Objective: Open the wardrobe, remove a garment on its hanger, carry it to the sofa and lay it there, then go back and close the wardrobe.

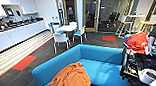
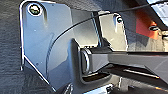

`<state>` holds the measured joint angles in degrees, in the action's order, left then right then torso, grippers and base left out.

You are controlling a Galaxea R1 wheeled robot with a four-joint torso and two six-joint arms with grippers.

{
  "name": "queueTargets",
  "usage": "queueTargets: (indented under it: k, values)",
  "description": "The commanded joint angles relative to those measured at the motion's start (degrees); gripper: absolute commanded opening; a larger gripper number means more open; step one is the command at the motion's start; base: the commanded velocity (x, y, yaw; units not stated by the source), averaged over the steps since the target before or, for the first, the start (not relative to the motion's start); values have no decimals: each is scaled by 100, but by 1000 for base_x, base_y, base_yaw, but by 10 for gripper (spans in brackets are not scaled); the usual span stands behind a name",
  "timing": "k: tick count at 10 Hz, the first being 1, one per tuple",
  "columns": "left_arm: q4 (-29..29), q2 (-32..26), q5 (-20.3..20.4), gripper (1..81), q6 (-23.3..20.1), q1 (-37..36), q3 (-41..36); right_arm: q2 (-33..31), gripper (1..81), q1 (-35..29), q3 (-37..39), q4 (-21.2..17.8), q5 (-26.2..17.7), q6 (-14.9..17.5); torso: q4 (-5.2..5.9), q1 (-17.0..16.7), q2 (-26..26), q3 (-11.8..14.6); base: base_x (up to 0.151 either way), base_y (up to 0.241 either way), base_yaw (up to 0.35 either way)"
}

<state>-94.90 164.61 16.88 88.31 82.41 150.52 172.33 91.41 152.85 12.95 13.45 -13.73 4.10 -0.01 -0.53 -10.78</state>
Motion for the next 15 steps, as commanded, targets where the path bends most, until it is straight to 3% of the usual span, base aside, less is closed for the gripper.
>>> queueTargets:
  k: [1,6,15]
  values:
    - [-55,-68,-124,811,-42,-194,4,85,811,-82,86,-20,-308,19,0,1,0,0,0,0,0]
    - [-46,-51,-168,811,-42,-186,4,120,811,-82,157,-29,-308,19,0,1,0,0,0,0,0]
    - [-46,-24,-177,811,-51,-194,118,120,811,-74,183,-29,-413,37,0,3,0,0,0,0,219]
